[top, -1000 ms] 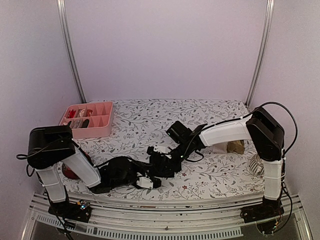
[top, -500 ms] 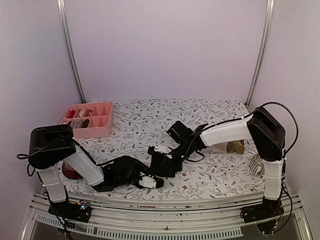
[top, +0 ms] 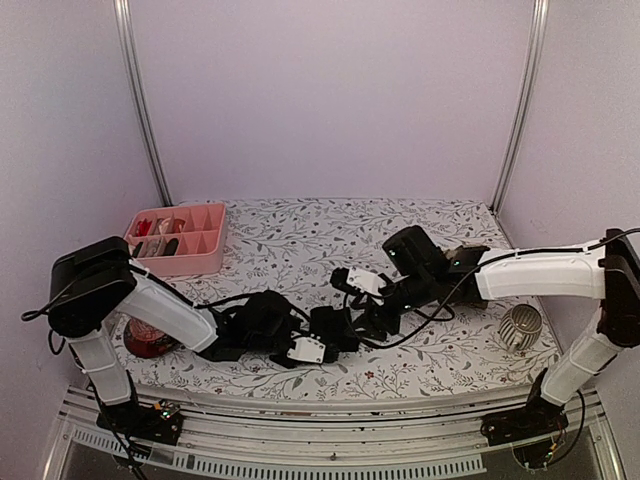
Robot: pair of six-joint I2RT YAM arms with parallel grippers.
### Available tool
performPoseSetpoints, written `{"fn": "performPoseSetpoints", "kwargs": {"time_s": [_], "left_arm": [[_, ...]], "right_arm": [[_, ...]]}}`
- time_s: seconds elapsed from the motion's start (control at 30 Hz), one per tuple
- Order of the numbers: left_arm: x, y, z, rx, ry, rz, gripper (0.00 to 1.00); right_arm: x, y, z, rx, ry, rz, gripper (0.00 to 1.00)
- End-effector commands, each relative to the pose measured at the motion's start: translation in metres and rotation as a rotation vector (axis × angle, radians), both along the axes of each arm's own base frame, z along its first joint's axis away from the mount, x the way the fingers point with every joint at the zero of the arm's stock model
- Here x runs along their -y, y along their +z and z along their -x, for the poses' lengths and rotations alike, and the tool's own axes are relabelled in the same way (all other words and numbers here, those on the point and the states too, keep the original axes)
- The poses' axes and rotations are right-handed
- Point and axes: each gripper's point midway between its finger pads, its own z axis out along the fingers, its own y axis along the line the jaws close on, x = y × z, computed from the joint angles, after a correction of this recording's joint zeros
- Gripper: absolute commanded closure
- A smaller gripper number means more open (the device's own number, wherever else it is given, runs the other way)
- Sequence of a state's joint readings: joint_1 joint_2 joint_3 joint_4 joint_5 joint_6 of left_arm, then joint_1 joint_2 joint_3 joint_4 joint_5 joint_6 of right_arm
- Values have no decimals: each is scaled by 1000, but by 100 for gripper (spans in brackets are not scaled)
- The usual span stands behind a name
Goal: Roll the underwear
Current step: Roll the underwear at the center of the board.
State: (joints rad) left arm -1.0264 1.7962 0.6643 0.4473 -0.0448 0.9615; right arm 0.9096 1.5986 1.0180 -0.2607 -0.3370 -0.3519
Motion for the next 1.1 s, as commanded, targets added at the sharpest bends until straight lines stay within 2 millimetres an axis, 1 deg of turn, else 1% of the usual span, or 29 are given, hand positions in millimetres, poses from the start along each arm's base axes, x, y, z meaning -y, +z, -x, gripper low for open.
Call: {"fn": "performPoseSetpoints", "kwargs": {"time_s": [0.0,0.07,0.1,0.23,0.3,0.4,0.47,0.53,0.73,0.8,0.9,1.0,1.07], "left_arm": [[-21,-32,21,-243,17,-143,100],[-18,-32,22,-283,16,-151,100],[-19,-33,23,-307,22,-162,100],[-16,-25,24,-436,25,-151,100],[-16,-21,21,-489,36,-145,100],[-16,-17,19,-564,46,-139,100],[-16,-17,19,-612,51,-145,100],[-15,-16,18,-665,57,-147,100],[-17,-7,3,-840,102,-114,100],[-20,-16,-2,-908,128,-121,100],[-21,-18,-11,-997,158,-114,100],[-20,-19,-21,-1067,178,-101,100],[-21,-20,-24,-1107,186,-90,100]], "right_arm": [[16,51,-18,187,-137,-101,32],[26,67,-17,254,-172,-133,32],[29,79,-15,291,-179,-163,31],[37,101,2,426,-174,-233,28],[37,107,10,481,-159,-248,27],[34,107,19,528,-132,-253,27],[27,104,25,555,-100,-242,27],[21,95,30,576,-72,-217,27],[1,60,34,615,-9,-97,28],[-4,49,34,614,13,-62,29],[-11,32,32,612,40,-5,32],[-16,16,27,615,54,51,33],[-20,6,24,619,64,85,33]]}}
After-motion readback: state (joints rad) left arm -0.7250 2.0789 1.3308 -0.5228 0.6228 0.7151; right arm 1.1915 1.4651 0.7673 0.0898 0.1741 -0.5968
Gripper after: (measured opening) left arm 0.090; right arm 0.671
